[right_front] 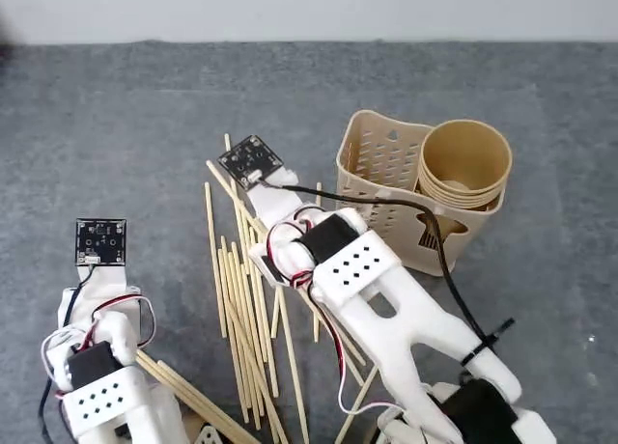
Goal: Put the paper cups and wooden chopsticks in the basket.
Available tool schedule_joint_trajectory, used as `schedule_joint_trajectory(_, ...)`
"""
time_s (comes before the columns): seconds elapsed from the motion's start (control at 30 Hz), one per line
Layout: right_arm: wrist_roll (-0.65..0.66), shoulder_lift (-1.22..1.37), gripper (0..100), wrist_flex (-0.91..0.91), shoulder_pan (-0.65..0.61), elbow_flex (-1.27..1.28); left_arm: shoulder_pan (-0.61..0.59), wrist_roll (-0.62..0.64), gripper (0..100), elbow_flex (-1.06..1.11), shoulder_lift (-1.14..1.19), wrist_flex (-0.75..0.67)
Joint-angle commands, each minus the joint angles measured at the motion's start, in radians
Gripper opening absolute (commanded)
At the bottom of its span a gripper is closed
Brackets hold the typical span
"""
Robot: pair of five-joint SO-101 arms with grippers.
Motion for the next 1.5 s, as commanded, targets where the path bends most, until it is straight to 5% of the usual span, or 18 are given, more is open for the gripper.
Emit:
schedule_joint_trajectory(0.0, 0.005, -0.053, 0.9, -0.022, 0.007, -0.080, -0.005, -0.009, 3, -0.007, -0.009, -0.025)
schedule_joint_trajectory(0.43, 0.005, 0.262, 1.6, -0.208, 0.025, -0.044, -0.005, -0.009, 3, -0.007, -0.009, -0.025)
schedule_joint_trajectory(0.9, -0.058, 0.478, 11.6, 0.231, 0.031, -0.410, -0.003, -0.009, 3, -0.001, -0.009, -0.026)
schedule_joint_trajectory(1.47, -0.060, 0.521, 11.9, 0.157, 0.033, -0.290, -0.003, -0.011, 3, -0.001, -0.009, -0.026)
